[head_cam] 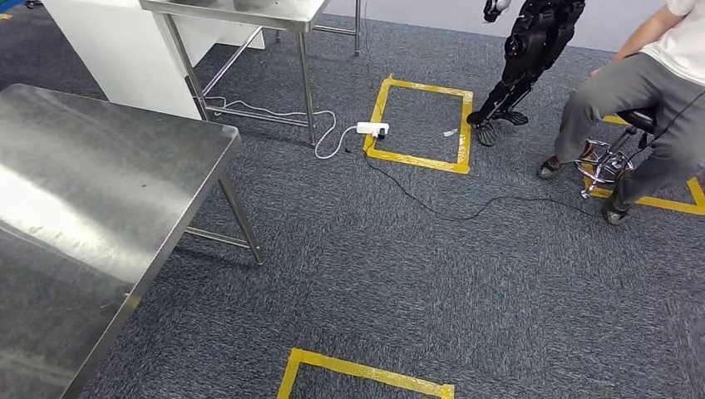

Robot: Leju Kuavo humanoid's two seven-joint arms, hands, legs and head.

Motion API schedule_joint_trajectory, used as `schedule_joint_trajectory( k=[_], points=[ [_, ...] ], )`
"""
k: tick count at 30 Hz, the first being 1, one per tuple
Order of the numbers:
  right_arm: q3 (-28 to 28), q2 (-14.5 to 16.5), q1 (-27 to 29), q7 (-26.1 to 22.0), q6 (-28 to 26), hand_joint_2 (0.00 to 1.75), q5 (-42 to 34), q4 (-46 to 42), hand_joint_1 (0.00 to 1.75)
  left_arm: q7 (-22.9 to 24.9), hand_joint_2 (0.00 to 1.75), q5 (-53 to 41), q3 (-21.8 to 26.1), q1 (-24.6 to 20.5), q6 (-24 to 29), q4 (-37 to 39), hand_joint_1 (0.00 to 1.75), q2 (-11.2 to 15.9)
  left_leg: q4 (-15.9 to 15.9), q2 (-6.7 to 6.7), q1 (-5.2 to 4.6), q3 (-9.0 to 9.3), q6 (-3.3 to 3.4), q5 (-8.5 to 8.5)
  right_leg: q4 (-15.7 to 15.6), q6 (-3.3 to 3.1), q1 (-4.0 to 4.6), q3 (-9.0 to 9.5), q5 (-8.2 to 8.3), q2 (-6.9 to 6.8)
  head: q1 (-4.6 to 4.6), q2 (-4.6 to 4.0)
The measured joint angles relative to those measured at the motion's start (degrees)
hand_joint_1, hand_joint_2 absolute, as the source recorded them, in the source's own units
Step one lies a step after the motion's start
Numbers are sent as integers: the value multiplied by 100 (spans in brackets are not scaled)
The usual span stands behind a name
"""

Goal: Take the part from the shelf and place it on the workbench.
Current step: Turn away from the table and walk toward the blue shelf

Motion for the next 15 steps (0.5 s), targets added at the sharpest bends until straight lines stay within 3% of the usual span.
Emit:
schedule_joint_trajectory(
  k=[1, 3, 5, 7, 8, 9, 10, 12, 14, 15],
  points=[
    [5, -8, 6, -5, 2, 175, 2, 0, 0, 0, 0, 1, 0, -10, 1, 0, 0, -10, -15, 67, -10, 0, 43, 21, -7, 43, -6, -40, 16, 46, -2, 0],
    [8, -23, 16, -15, 5, 175, 2, 0, 0, 0, 0, -1, 1, -29, 1, -1, 0, -25, -90, 204, -17, 19, 144, 73, 136, 91, -11, -157, -53, -110, 10, 0],
    [13, -29, 2, -19, 9, 175, 2, 0, 0, 1, 0, -2, 2, -38, 1, -2, 0, -30, -136, 360, -26, 32, 211, 100, 676, 80, -17, -444, -322, -419, 31, 0],
    [16, -30, -14, -16, 13, 175, -1, 0, 0, 9, 0, -11, 2, -40, 0, -2, 0, -28, -138, 527, -45, 25, 231, 97, 1382, 88, -33, -794, -603, -542, 39, 0],
    [17, -32, -14, -8, 14, 175, -5, 0, 0, 18, 0, -20, 1, -45, -2, -2, 0, -29, -137, 607, -51, 23, 229, 93, 1561, 116, -46, -874, -644, -562, 39, 0],
    [16, -34, -12, 4, 15, 175, -12, 0, 0, 28, 0, -36, 1, -52, -3, -2, 0, -31, -135, 682, -53, 23, 224, 88, 1530, 160, -62, -843, -599, -586, 41, 0],
    [16, -37, -9, 19, 15, 175, -20, 0, 0, 42, 0, -50, 0, -62, -5, -2, 0, -34, -134, 748, -52, 30, 213, 81, 1284, 210, -79, -698, -483, -633, 43, 0],
    [15, -40, -22, 44, 15, 175, -30, 0, 0, 66, 0, -72, 0, -82, -7, -2, 0, -38, -124, 866, -68, 56, 166, 49, 499, 273, -92, -250, -213, -881, 48, 0],
    [15, -37, -51, 62, 15, 175, -33, 0, 0, 86, 0, -77, 0, -98, -7, -2, 0, -36, -116, 978, -97, 93, 94, 6, 50, 218, -61, -1, -78, -1050, 37, 0],
    [15, -35, -59, 68, 14, 175, -34, 0, 0, 97, 0, -77, 0, -109, -8, -2, 0, -34, -118, 1036, -104, 115, 59, -11, 7, 170, -35, 0, -62, -1037, 30, 0]
  ],
)
